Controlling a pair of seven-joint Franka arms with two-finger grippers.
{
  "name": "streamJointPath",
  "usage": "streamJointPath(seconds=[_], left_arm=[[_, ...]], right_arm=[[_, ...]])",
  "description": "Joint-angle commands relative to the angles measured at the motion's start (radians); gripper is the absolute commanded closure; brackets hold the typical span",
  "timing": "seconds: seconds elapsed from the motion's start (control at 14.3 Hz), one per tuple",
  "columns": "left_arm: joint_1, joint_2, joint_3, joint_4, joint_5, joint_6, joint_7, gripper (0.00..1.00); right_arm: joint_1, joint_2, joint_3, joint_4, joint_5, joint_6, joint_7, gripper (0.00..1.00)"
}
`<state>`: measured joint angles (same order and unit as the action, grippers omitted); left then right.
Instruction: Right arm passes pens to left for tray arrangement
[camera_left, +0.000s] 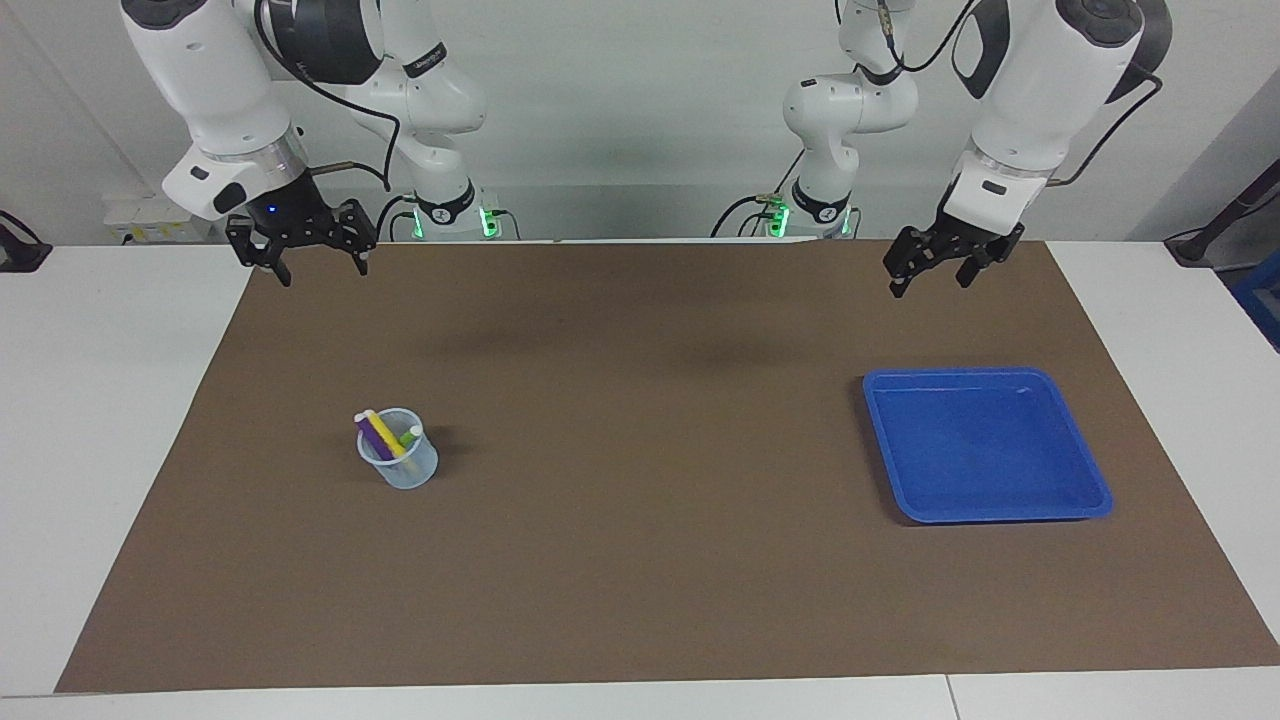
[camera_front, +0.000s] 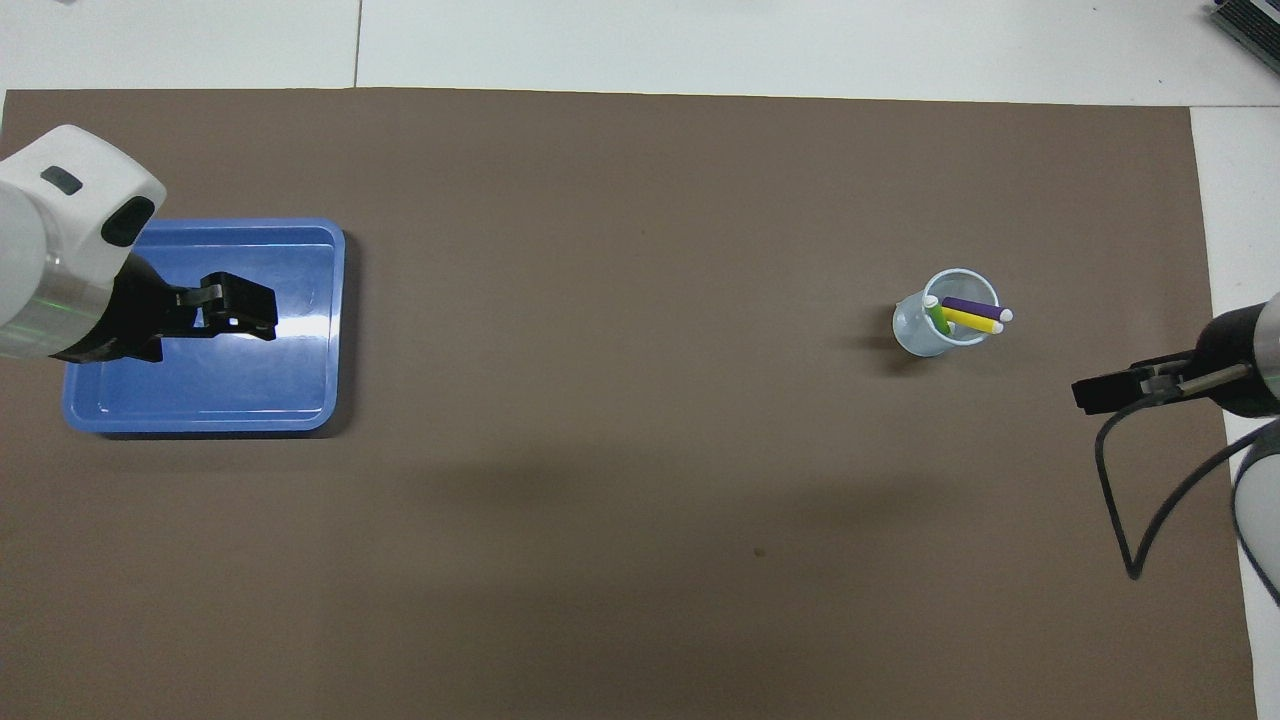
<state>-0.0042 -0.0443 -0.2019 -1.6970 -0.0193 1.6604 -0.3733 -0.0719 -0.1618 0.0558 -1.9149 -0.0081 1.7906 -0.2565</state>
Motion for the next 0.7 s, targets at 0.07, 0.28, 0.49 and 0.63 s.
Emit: streamJointPath(seconds=[0.07, 0.28, 0.49, 0.63], left_arm=[[-0.056, -0.029, 0.004, -0.032, -0.008, -0.002, -0.186, 0.0], [-0.054, -0.039, 0.004, -0.055, -0.06, 0.002, -0.311, 0.0], [-0.046, -0.051, 0.004, -0.081, -0.129, 0.015, -0.431, 0.0], [-0.043, -0.065, 0.006, -0.108, -0.148, 0.022, -0.45, 0.0]], right_arm=[[0.0, 0.105, 0.016, -0.043, 0.013, 0.16, -0.075, 0.0], [0.053, 0.244, 0.016, 0.054, 0.001, 0.167, -0.07, 0.0], [0.115, 0.369, 0.016, 0.158, -0.082, 0.171, -0.07, 0.0], [0.142, 0.41, 0.016, 0.169, -0.128, 0.214, -0.07, 0.01]])
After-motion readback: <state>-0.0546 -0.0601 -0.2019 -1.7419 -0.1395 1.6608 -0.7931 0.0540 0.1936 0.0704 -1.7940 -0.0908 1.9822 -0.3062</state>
